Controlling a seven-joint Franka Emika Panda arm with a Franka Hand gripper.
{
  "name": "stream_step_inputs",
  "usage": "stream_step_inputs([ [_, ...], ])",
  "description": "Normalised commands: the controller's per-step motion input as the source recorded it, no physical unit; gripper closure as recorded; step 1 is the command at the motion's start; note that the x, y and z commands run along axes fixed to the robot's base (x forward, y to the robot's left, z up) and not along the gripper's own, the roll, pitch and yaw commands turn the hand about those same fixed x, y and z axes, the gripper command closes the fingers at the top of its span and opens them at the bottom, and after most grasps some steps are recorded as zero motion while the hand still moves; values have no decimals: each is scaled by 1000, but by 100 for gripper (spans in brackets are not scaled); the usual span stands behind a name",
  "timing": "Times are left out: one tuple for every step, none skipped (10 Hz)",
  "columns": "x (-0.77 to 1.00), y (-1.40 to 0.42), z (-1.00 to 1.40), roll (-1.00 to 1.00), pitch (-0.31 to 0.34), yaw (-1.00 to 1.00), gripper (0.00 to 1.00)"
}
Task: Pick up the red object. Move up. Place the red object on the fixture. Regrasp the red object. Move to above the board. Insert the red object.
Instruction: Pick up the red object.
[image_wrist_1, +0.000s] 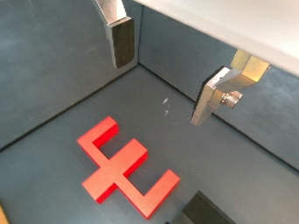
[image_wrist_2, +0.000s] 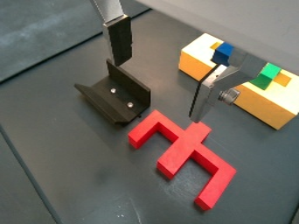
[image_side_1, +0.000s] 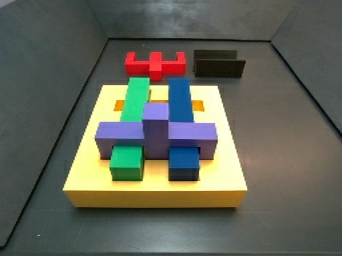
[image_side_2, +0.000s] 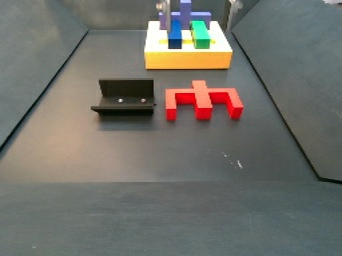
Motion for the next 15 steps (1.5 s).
stream_step_inputs([
  [37, -9, 0, 0, 0, 0, 0],
  [97, -223, -57, -7, 0, 0, 0],
  [97, -769, -346, 0, -47, 77, 0],
  [0, -854, -606, 0, -73, 234, 0],
  [0, -923, -791, 0, -54, 186, 0],
  [0, -900, -937, 16, -70, 140, 0],
  [-109, -797, -1000, 20, -74, 80, 0],
  [-143, -414, -1000, 44, -27, 0, 0],
  [-49, -83, -1000, 83, -39, -137, 0],
  [-37, 23, -1000, 143, -4, -140, 0],
  [-86, 126, -1000, 160, -13, -100, 0],
  [-46, 149, -983, 166, -47, -49, 0],
  [-3, 97, -937, 206, -44, -40, 0],
  [-71, 0, -834, 231, -99, -26, 0],
  [-103, -37, -483, 67, -117, 0, 0],
])
